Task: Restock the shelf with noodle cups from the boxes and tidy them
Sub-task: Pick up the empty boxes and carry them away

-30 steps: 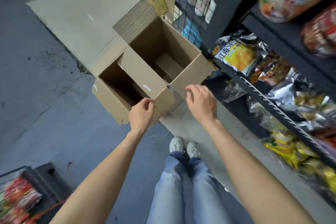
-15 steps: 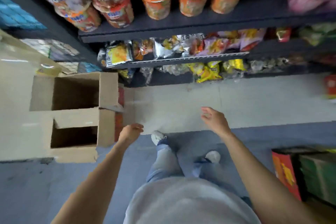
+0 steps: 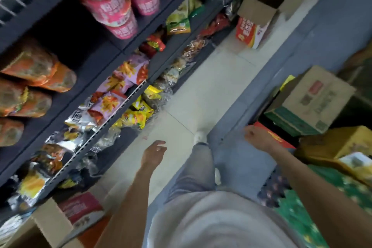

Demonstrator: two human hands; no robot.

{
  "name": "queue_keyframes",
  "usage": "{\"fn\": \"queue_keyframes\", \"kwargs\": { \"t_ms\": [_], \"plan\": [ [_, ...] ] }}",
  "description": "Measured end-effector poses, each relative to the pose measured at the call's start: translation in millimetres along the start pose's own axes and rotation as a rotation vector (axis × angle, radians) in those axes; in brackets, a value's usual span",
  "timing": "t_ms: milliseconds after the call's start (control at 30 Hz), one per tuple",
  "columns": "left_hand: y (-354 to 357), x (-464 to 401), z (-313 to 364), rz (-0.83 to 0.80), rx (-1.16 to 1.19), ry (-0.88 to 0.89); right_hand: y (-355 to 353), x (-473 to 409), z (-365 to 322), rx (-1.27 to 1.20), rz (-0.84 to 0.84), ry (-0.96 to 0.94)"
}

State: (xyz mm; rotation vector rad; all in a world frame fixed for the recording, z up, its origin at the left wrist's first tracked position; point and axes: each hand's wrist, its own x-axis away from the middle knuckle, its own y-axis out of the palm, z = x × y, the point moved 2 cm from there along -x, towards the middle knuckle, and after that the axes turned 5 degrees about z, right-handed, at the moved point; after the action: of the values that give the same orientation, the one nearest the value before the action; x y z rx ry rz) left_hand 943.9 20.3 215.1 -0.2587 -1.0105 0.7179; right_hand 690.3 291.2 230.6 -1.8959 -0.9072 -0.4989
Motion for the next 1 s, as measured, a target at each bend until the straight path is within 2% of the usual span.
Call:
{"fn": "queue_keyframes", "kwargs": {
  "t_ms": [233,400,567,667,733,833,1000],
  "plan": [
    [92,-108,157,-0.182,-0.139,0.011,-98,-120,18,-0.181,0.033,0.164],
    [151,-192,316,-0.340,-0.218,0.076,-197,-195,-10,-0.334,0.183,0.271],
    [197,-244,495,-0.287,-0.180,0.267,-302,-274,-38,-0.409,0.319,0.248],
    [230,-264,586,-0.222,-0.076,0.329,-356,-338,-45,-0.636,0.366,0.249],
    [258,-283,632,-0.209,-0.035,0.329,-391,-386,-48,-0.822,0.393,0.305],
    [313,-325,681,-0.241,-0.079,0.319,-436,-477,-44,-0.884,0.403,0.320],
    [413,-432,717,-0.219,-0.109,0.054,-471,-637,-25,-0.706,0.348,0.322]
  ]
}}
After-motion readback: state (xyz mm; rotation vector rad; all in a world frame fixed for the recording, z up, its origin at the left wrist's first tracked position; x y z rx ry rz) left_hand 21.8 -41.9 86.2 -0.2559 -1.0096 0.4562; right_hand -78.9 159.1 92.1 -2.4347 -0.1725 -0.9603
